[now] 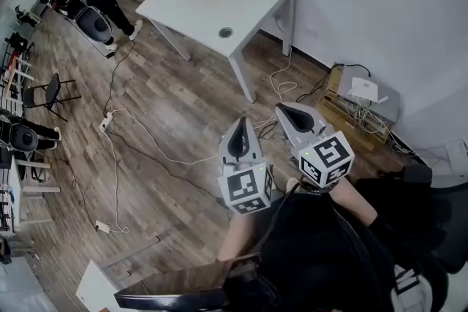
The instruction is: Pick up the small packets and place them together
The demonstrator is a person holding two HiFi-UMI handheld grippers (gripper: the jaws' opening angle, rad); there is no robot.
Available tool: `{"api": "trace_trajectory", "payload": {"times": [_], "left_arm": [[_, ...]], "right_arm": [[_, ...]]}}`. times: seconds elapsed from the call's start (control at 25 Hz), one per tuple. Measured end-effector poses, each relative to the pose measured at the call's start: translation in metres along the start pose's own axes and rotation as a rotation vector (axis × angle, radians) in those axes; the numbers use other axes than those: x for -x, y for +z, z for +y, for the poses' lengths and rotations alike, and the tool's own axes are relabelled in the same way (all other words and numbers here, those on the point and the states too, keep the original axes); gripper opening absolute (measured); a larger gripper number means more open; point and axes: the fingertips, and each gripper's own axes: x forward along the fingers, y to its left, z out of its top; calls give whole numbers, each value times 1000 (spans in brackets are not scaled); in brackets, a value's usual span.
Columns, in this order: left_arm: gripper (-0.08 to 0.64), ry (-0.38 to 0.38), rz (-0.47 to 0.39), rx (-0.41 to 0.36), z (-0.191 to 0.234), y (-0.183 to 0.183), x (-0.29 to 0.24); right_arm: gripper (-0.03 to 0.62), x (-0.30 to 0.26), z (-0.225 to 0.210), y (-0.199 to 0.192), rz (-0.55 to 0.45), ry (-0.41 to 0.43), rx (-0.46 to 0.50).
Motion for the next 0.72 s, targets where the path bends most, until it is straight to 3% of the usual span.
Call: {"api": "trace_trajectory", "payload": {"times": [0.32, 0.72], "left_arm": [[-2, 91, 2, 74, 33, -3, 15], [-2, 267, 2, 175, 92, -35, 52]], "right_arm": [[2, 19, -13, 1, -63, -20, -85], [1, 11, 0, -41, -4, 39, -89]]}}
